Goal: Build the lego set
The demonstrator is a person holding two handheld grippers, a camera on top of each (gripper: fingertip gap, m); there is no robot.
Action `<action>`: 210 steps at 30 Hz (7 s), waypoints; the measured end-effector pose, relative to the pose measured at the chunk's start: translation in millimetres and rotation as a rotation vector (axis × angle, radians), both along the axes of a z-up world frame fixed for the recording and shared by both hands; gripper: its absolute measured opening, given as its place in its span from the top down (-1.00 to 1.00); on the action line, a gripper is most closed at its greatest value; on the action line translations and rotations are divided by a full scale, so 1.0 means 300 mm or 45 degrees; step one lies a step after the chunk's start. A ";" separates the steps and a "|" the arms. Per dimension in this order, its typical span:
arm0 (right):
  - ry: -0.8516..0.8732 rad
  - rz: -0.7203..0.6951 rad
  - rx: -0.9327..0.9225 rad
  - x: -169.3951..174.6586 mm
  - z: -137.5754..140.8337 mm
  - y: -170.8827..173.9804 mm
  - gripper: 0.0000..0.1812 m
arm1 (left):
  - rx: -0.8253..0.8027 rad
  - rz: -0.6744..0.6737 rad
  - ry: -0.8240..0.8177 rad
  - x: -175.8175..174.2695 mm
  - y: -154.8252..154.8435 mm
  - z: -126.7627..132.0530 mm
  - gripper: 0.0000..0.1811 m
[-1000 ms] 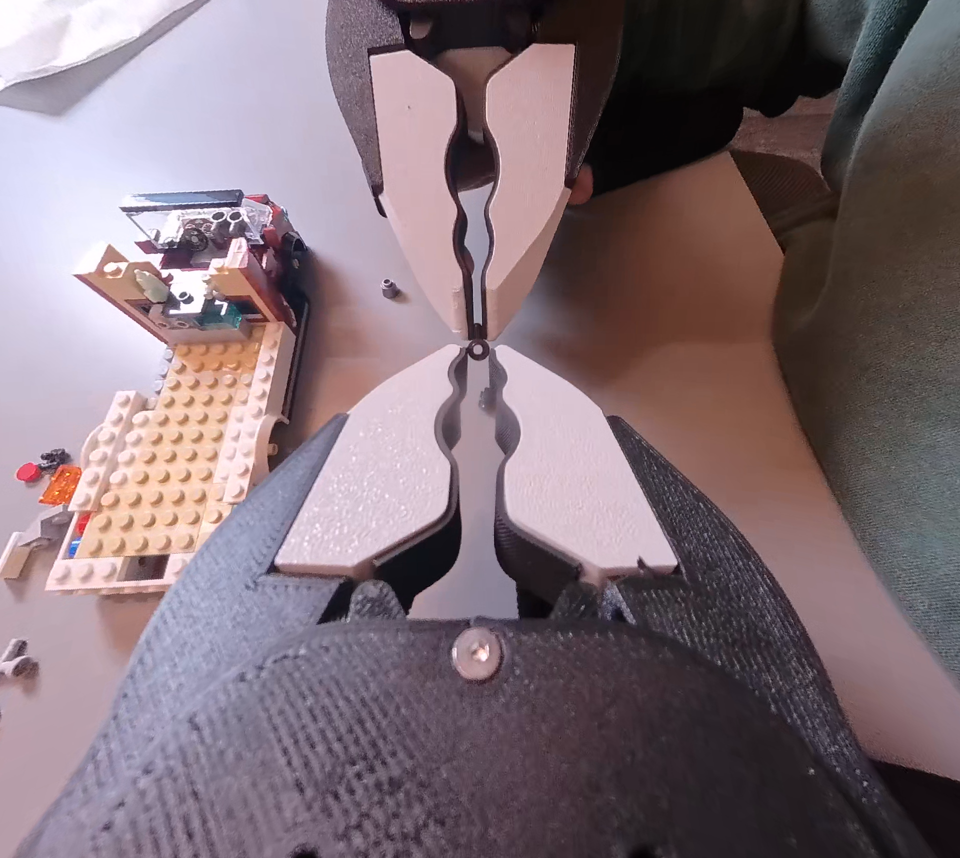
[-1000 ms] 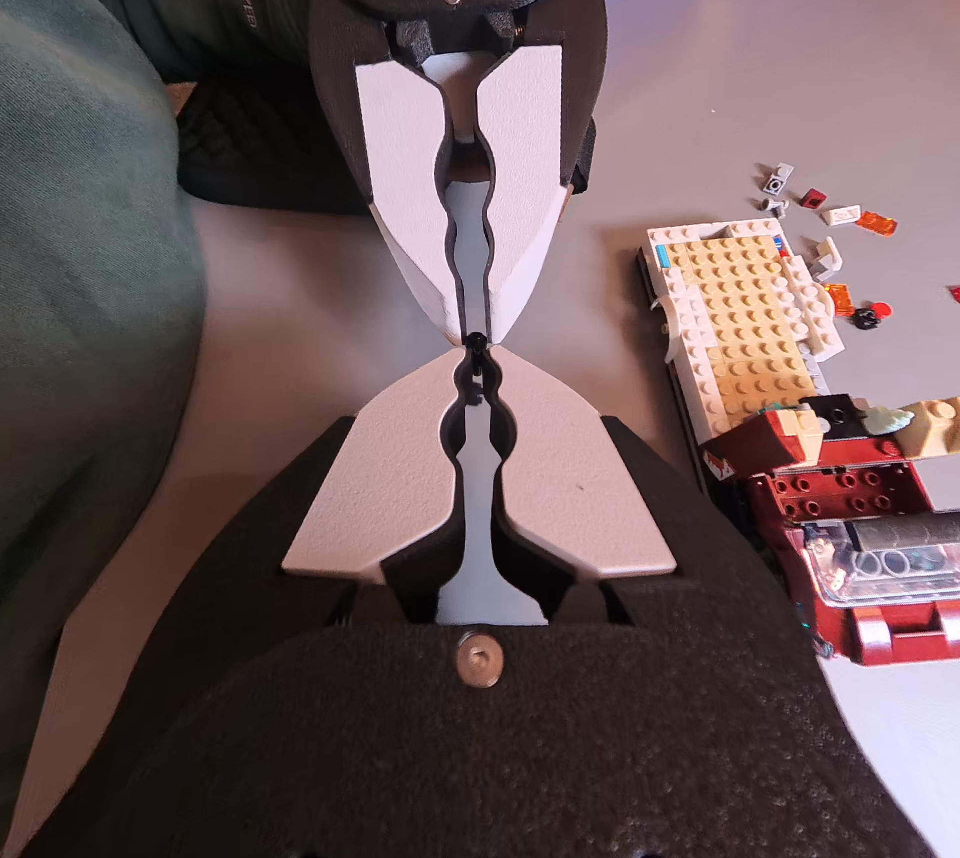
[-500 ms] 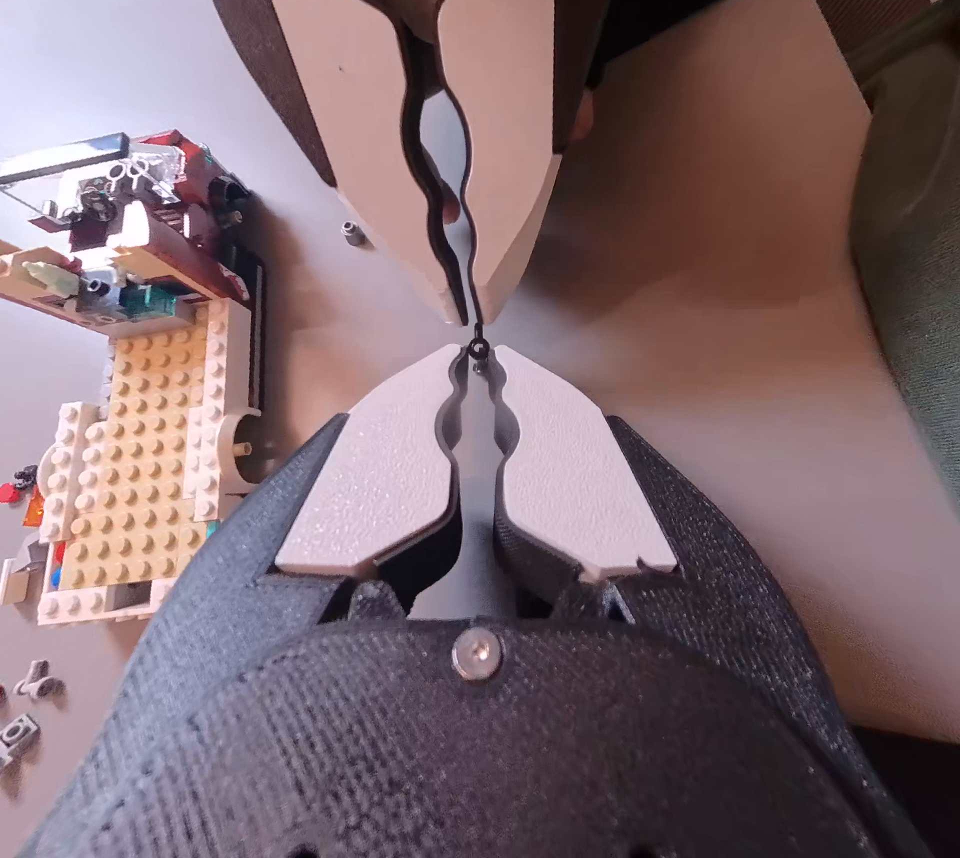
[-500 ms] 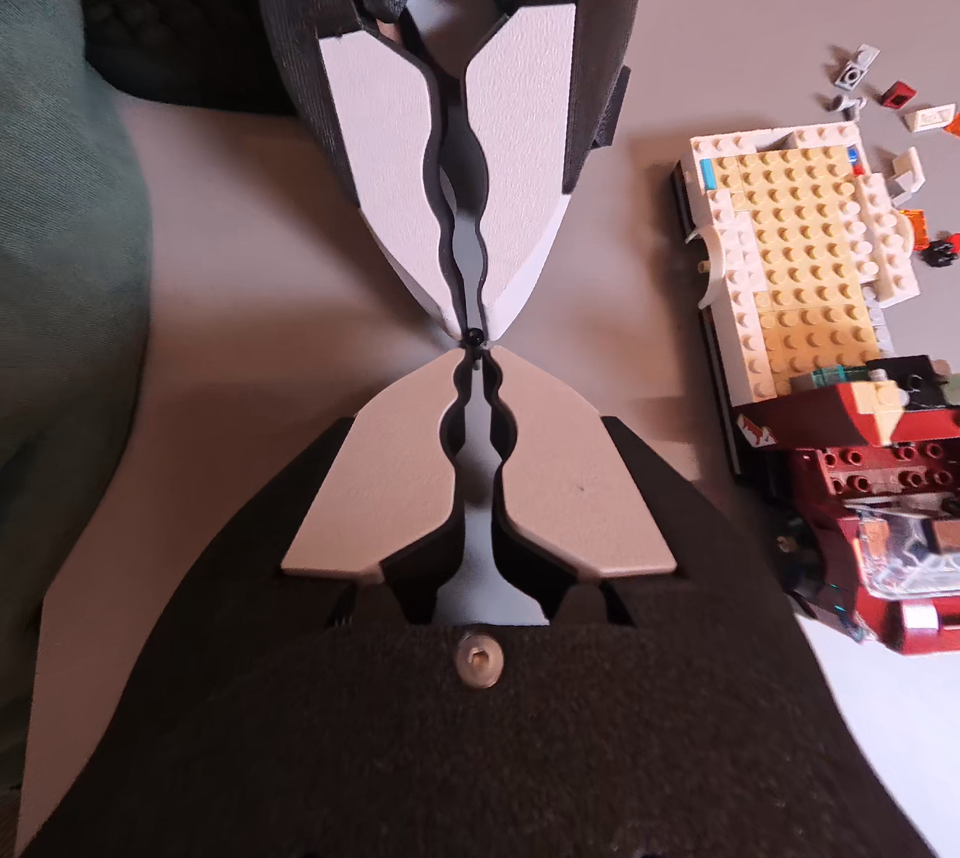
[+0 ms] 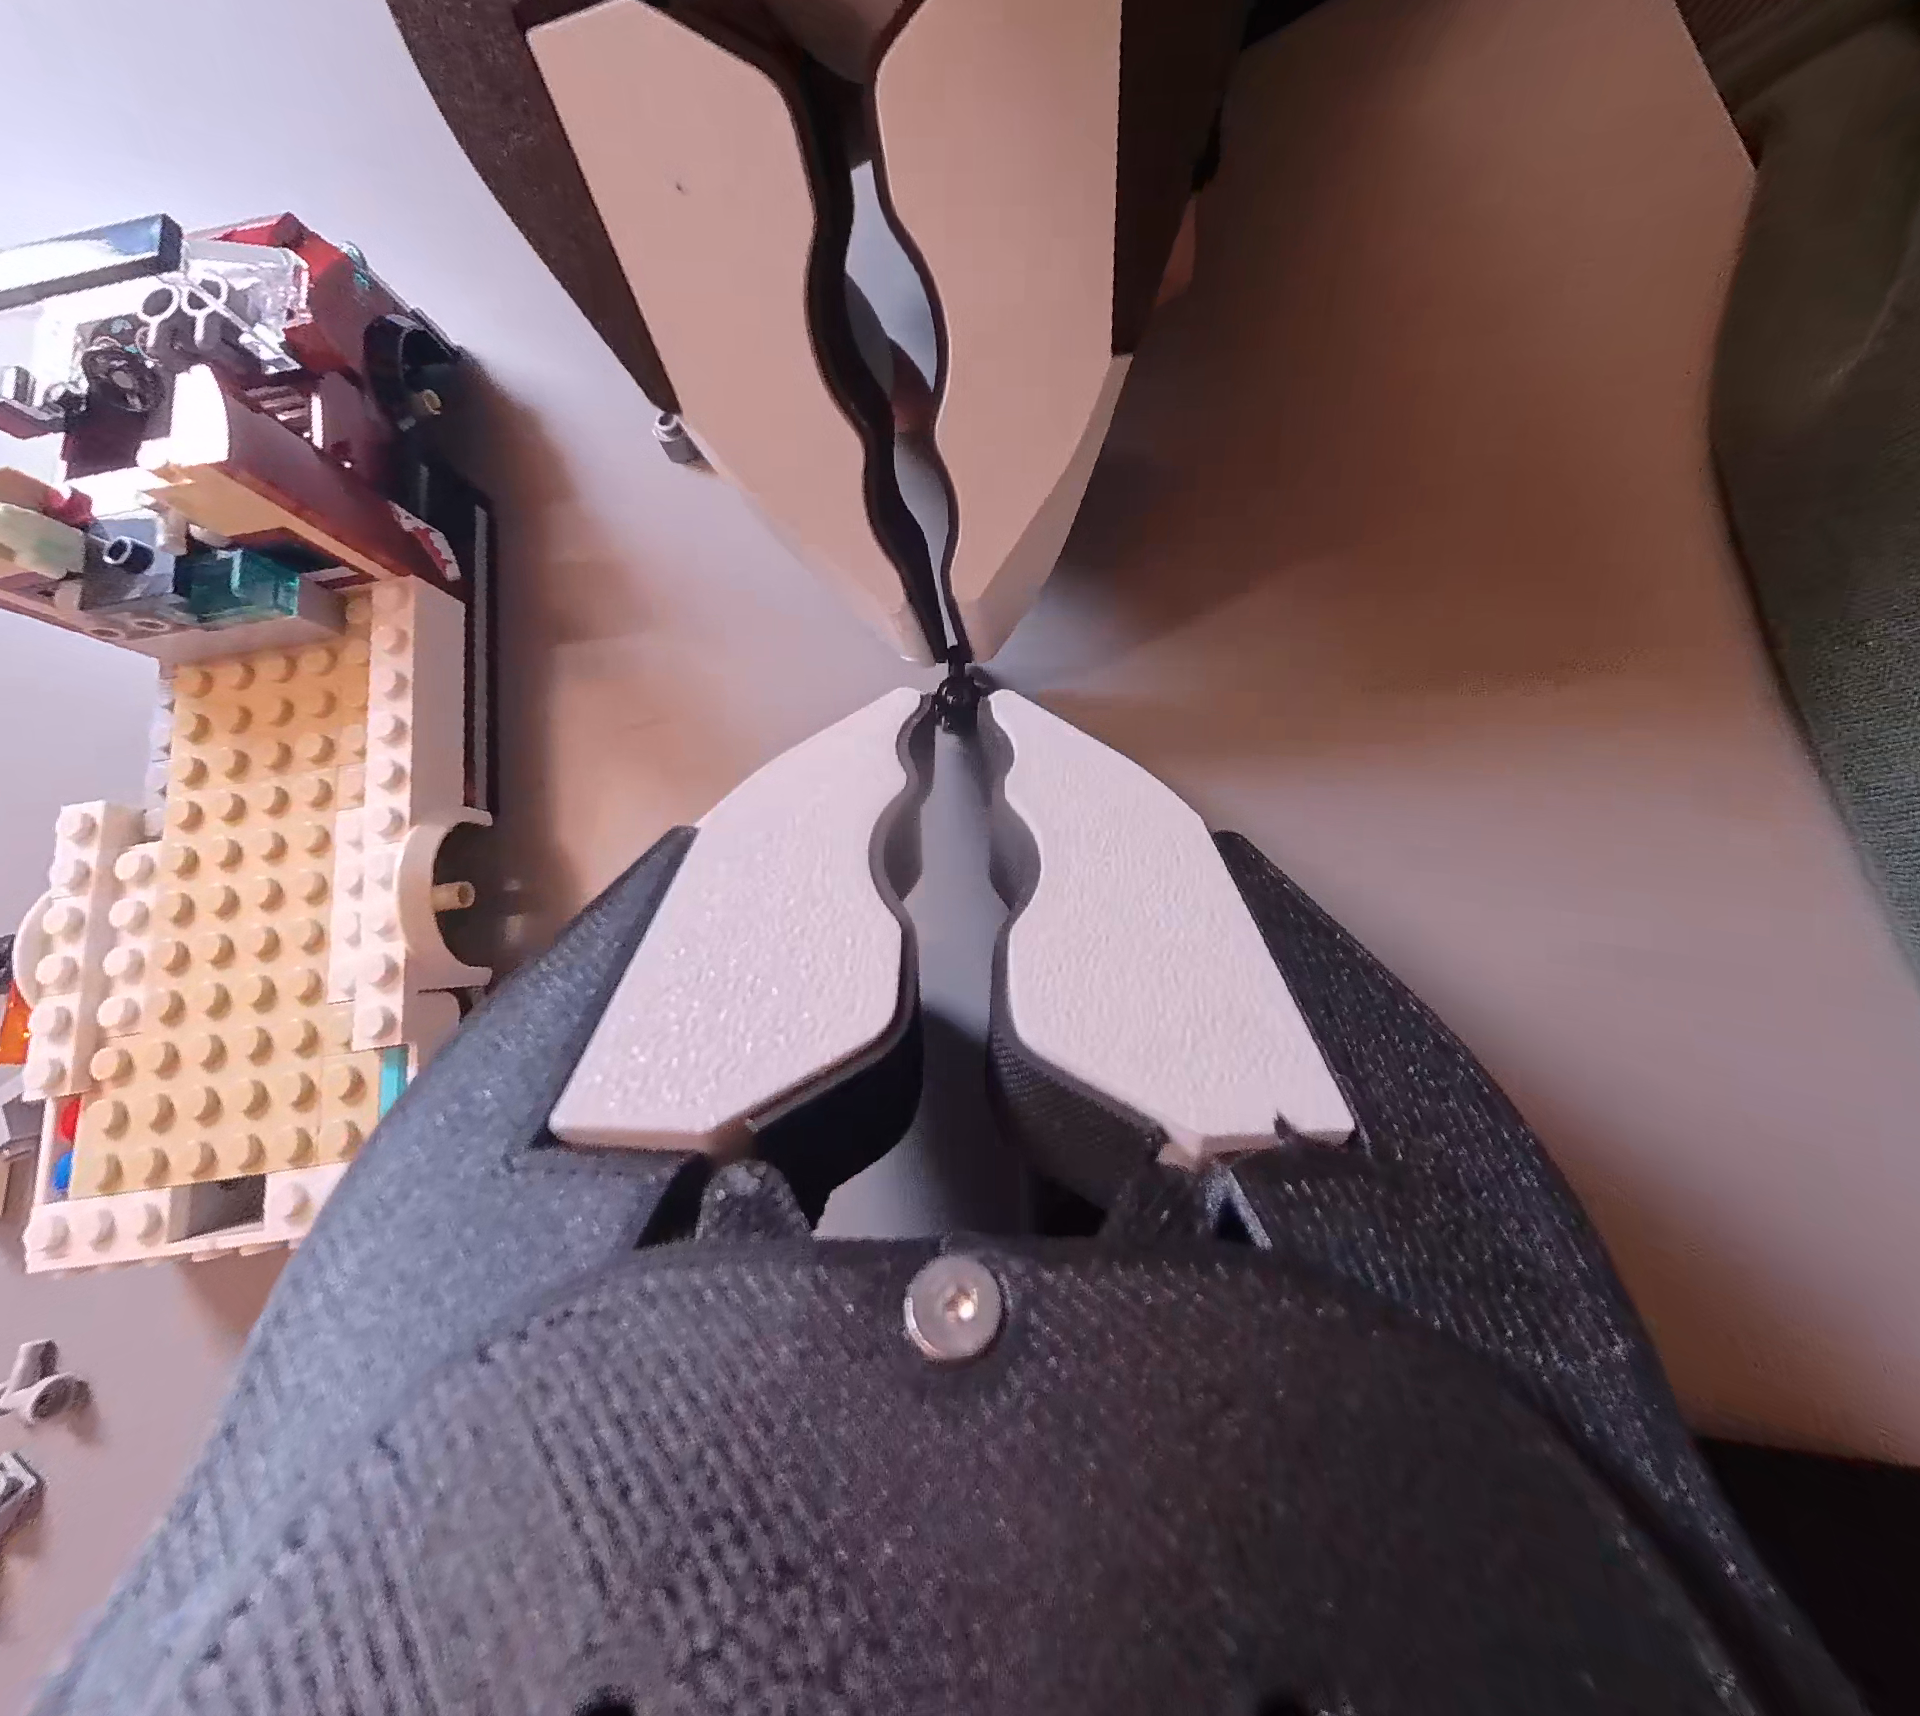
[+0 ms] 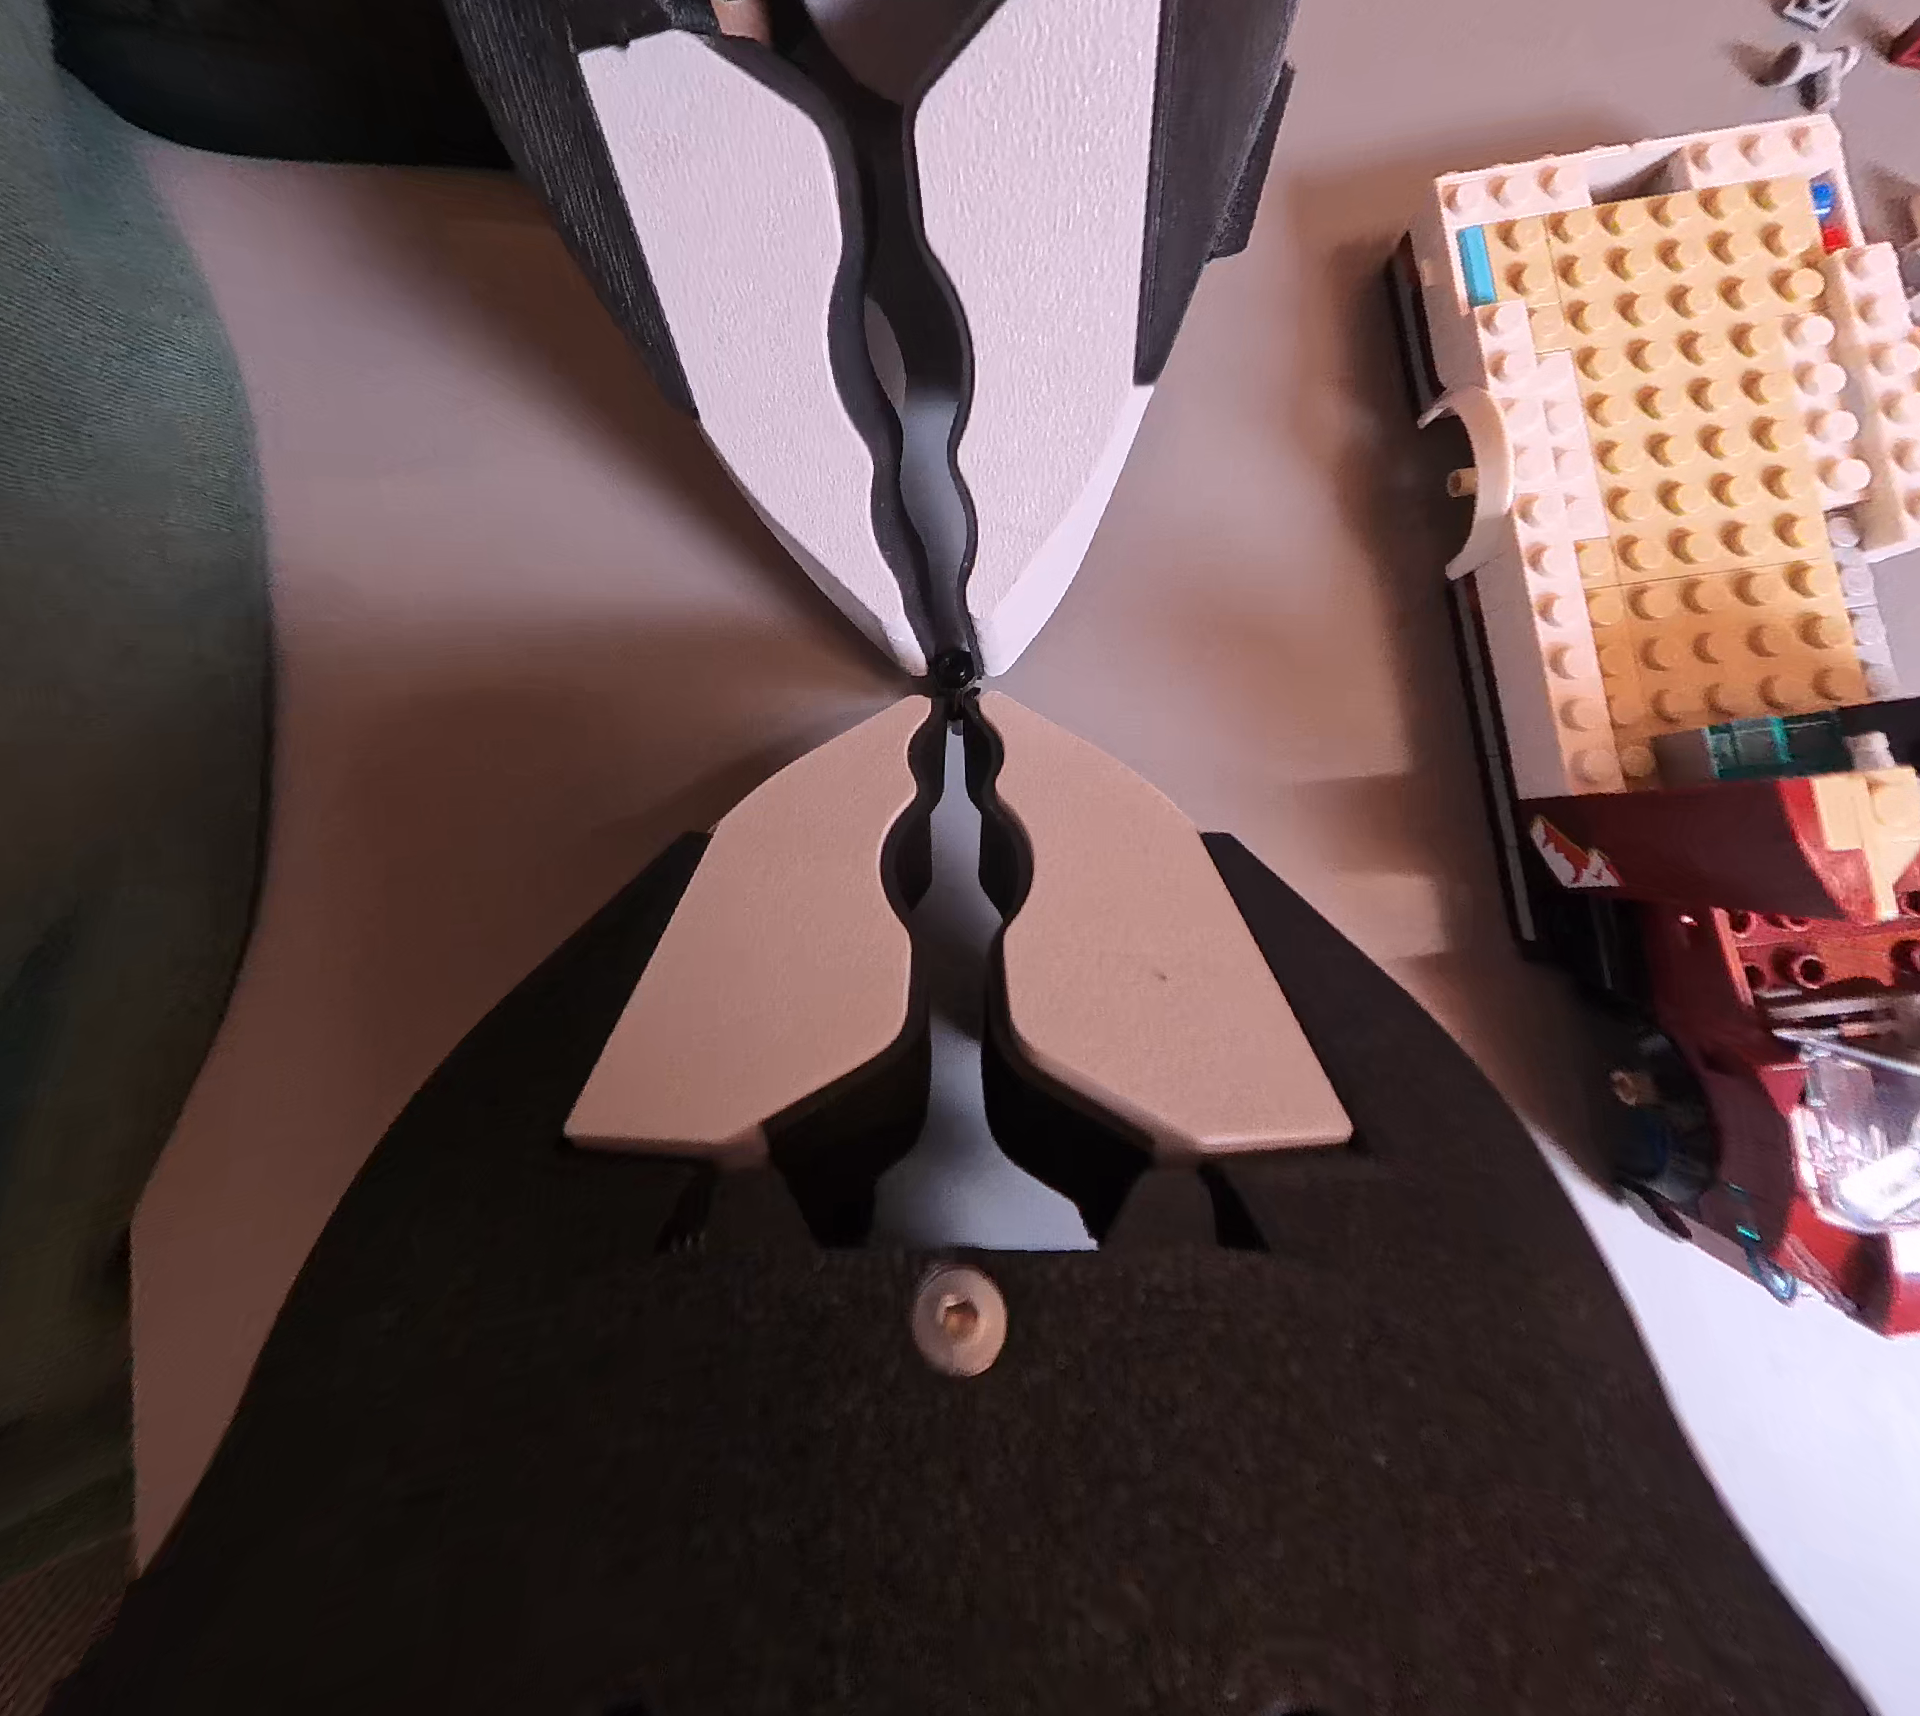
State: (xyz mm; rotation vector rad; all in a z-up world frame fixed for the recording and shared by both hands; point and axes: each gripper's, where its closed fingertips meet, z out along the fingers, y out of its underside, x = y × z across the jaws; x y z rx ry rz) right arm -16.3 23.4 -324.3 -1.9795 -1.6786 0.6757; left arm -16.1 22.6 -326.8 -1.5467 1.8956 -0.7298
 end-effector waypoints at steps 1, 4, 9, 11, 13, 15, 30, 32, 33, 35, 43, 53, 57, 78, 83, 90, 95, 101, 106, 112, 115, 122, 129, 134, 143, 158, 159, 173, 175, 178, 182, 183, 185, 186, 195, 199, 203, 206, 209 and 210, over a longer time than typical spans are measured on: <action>-0.008 -0.005 -0.010 -0.001 -0.001 -0.001 0.97 | -0.002 -0.001 0.001 -0.001 0.000 -0.001 0.92; -0.025 -0.023 -0.034 -0.002 -0.004 -0.002 0.97 | -0.005 0.008 0.001 -0.003 0.003 -0.002 0.89; -0.046 -0.054 -0.055 0.003 -0.006 0.001 0.97 | -0.009 0.006 -0.005 0.002 0.000 0.000 0.88; -0.053 -0.053 -0.053 0.003 -0.006 0.000 0.97 | -0.010 0.006 0.008 0.001 0.000 -0.005 0.88; -0.062 -0.056 -0.050 0.003 -0.006 0.000 0.97 | -0.009 0.001 0.014 0.001 -0.002 -0.010 0.89; -0.072 -0.056 -0.048 0.003 -0.006 -0.002 0.97 | -0.010 -0.001 0.018 0.001 -0.003 -0.011 0.89; -0.128 -0.077 -0.054 0.005 -0.009 -0.010 0.96 | -0.046 0.006 0.023 0.007 -0.007 -0.012 0.91; -0.129 -0.078 -0.062 0.005 -0.009 -0.013 0.96 | -0.050 0.011 0.023 0.008 -0.007 -0.012 0.91; -0.126 -0.077 -0.067 0.004 -0.008 -0.015 0.96 | -0.053 0.014 0.023 0.009 -0.007 -0.012 0.91; -0.122 -0.078 -0.075 0.004 -0.006 -0.017 0.95 | -0.056 0.017 0.022 0.009 -0.007 -0.012 0.91; -0.116 -0.080 -0.085 0.007 -0.007 -0.016 0.94 | -0.043 0.020 0.012 0.010 -0.001 -0.011 0.87; -0.119 -0.072 -0.095 0.012 -0.011 -0.021 0.94 | -0.056 -0.011 0.009 0.015 -0.005 -0.012 0.90; -0.104 -0.077 -0.093 0.015 -0.005 -0.016 0.94 | -0.060 -0.008 0.014 0.014 -0.007 -0.012 0.91; 0.201 0.029 0.141 -0.011 0.097 0.024 0.93 | -0.145 0.025 -0.034 0.002 0.028 0.092 0.92; 0.224 0.034 0.123 -0.012 0.109 0.018 0.94 | -0.142 0.006 -0.033 -0.004 0.024 0.110 0.92; 0.260 0.039 0.092 -0.015 0.123 0.011 0.97 | -0.136 -0.018 -0.026 -0.007 0.021 0.123 0.91; 0.271 0.036 0.073 -0.016 0.127 0.010 0.97 | -0.147 -0.020 -0.036 -0.009 0.019 0.127 0.92; 0.283 0.027 0.020 -0.014 0.128 0.007 0.97 | -0.145 -0.033 -0.052 -0.012 0.014 0.132 0.92; 0.297 0.026 -0.006 -0.013 0.131 0.004 1.00 | -0.174 -0.045 -0.091 -0.010 0.005 0.151 0.92; 0.300 0.024 0.007 -0.015 0.141 0.003 1.00 | -0.173 -0.040 -0.086 -0.011 0.009 0.143 0.92; 0.297 0.026 0.008 -0.016 0.138 0.002 1.00 | -0.173 -0.038 -0.087 -0.008 0.009 0.138 0.92; 0.330 0.024 0.022 -0.003 0.156 0.014 0.87 | -0.160 -0.041 -0.104 -0.004 0.009 0.144 0.92; 0.407 0.043 -0.069 -0.014 0.152 0.010 0.82 | -0.136 -0.061 -0.142 0.003 -0.002 0.166 0.92; 0.419 0.014 -0.072 -0.017 0.160 0.017 0.89 | -0.111 -0.029 -0.146 0.000 0.009 0.166 0.92; 0.350 -0.080 -0.024 -0.011 0.150 0.046 0.93 | -0.102 0.078 -0.161 -0.002 0.051 0.162 0.92; 0.374 0.023 0.198 -0.010 0.170 0.046 0.76 | -0.154 0.089 -0.176 -0.005 0.058 0.166 0.92; 0.388 0.051 0.283 -0.011 0.180 0.047 0.76 | -0.182 0.090 -0.182 -0.007 0.058 0.170 0.92; 0.382 0.205 1.039 -0.039 0.257 0.067 0.76 | -0.530 0.094 -0.236 -0.013 0.065 0.263 0.92; 0.382 0.195 1.077 -0.038 0.266 0.070 0.80 | -0.565 0.096 -0.243 -0.013 0.064 0.271 0.92; 0.386 0.184 1.122 -0.041 0.282 0.073 0.82 | -0.609 0.099 -0.249 -0.011 0.059 0.274 0.92; 0.376 0.191 1.157 -0.046 0.285 0.070 0.87 | -0.640 0.110 -0.254 -0.011 0.060 0.276 0.92; 0.376 0.193 1.162 -0.047 0.285 0.069 0.89 | -0.649 0.112 -0.257 -0.011 0.060 0.278 0.92; 0.373 0.193 1.169 -0.049 0.284 0.069 0.89 | -0.668 0.114 -0.255 -0.013 0.059 0.278 0.92; 0.370 0.194 1.169 -0.050 0.283 0.069 0.89 | -0.678 0.115 -0.253 -0.013 0.059 0.277 0.92; 0.364 0.207 1.136 -0.052 0.273 0.064 0.89 | -0.764 0.102 -0.242 -0.014 0.049 0.271 0.92; 0.373 0.219 1.103 -0.054 0.270 0.056 0.90 | -0.804 0.089 -0.241 -0.014 0.041 0.270 0.92; 0.417 0.209 1.007 -0.055 0.274 0.044 0.90 | -0.859 0.068 -0.243 -0.015 0.029 0.276 0.92; 0.448 0.191 0.906 -0.056 0.268 0.038 0.91 | -0.855 0.062 -0.232 -0.017 0.022 0.272 0.92; 0.496 0.161 0.797 -0.056 0.271 0.037 0.92 | -0.862 0.060 -0.254 -0.017 0.021 0.276 0.92; 0.512 0.149 0.760 -0.056 0.272 0.038 0.92 | -0.847 0.063 -0.265 -0.017 0.022 0.277 0.92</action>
